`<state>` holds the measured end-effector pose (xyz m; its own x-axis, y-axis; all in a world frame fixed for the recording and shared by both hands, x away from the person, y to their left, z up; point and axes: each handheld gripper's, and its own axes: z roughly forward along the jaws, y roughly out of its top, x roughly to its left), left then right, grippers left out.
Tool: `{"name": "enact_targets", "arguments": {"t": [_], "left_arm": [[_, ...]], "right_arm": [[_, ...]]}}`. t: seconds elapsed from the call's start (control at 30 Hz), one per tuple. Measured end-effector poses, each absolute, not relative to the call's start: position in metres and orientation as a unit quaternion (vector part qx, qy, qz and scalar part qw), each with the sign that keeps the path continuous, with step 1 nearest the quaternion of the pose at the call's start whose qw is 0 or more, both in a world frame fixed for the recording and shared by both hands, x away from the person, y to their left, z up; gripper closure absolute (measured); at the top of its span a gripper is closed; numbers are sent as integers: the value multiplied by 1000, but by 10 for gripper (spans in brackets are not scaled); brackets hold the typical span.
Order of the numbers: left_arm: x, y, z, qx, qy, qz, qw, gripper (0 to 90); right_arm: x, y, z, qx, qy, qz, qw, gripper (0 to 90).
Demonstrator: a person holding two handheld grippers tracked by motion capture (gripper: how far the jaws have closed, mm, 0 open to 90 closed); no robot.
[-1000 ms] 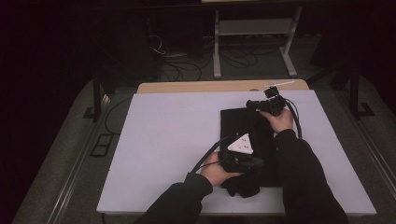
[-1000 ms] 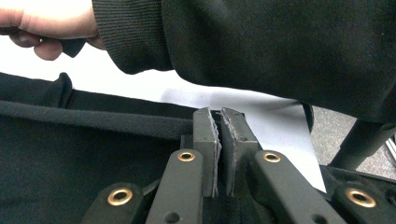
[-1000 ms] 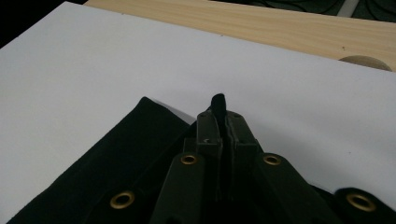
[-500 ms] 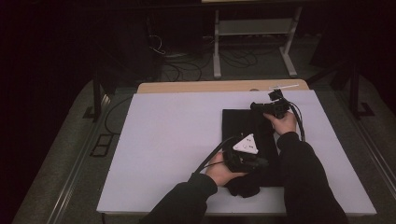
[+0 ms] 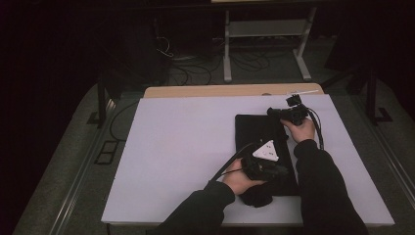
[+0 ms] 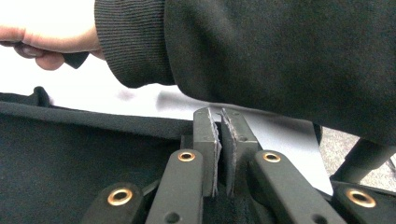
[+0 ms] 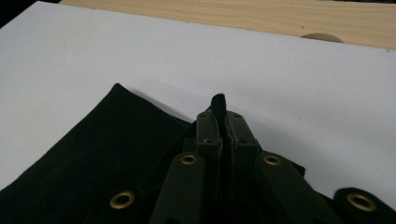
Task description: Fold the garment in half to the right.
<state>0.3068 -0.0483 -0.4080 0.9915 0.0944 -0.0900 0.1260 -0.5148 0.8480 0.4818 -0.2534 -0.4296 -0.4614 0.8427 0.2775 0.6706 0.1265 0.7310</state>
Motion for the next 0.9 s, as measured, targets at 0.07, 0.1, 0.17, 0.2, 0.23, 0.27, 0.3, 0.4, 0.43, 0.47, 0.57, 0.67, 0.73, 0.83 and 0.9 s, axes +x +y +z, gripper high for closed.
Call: {"name": "enact_targets", "arguments": {"t": [0.07, 0.1, 0.17, 0.2, 0.23, 0.27, 0.3, 0.4, 0.43, 0.47, 0.57, 0.67, 0.73, 0.83, 0.9], "left_arm": [[308, -51, -409, 870, 65, -18, 489, 836], [308, -52, -410, 870, 64, -18, 488, 836], [308, -53, -411, 870, 65, -20, 488, 836], [309, -54, -412, 870, 65, -21, 488, 836], [309, -54, -412, 870, 65, -21, 488, 836], [309, -54, -412, 871, 65, -21, 487, 836], [309, -55, -413, 871, 65, -21, 486, 836], [310, -54, -413, 871, 67, -21, 487, 836], [310, -54, -413, 871, 68, -20, 487, 836], [311, -55, -413, 871, 68, -20, 486, 836], [311, -55, -414, 871, 68, -18, 486, 836], [311, -55, -412, 872, 68, -15, 484, 837], [311, -55, -412, 871, 68, -14, 486, 837], [310, -58, -410, 872, 67, -12, 485, 837], [309, -59, -409, 873, 65, -13, 483, 838]], "right_arm": [[482, -255, -431, 511, 743, 420, 103, 842], [482, -255, -432, 513, 742, 419, 103, 842], [482, -256, -434, 514, 743, 416, 103, 842], [482, -257, -435, 515, 743, 415, 104, 842], [482, -257, -436, 515, 743, 415, 103, 841], [482, -257, -436, 516, 743, 413, 104, 840], [481, -257, -437, 518, 742, 413, 103, 838], [481, -259, -437, 521, 741, 413, 99, 821], [480, -260, -437, 524, 739, 414, 94, 794], [480, -261, -437, 527, 737, 414, 91, 769], [478, -263, -435, 529, 734, 417, 87, 743], [471, -273, -425, 532, 726, 425, 94, 562], [467, -279, -419, 532, 721, 432, 98, 492], [461, -286, -411, 529, 717, 441, 104, 407], [457, -290, -406, 525, 716, 447, 109, 348]]}}
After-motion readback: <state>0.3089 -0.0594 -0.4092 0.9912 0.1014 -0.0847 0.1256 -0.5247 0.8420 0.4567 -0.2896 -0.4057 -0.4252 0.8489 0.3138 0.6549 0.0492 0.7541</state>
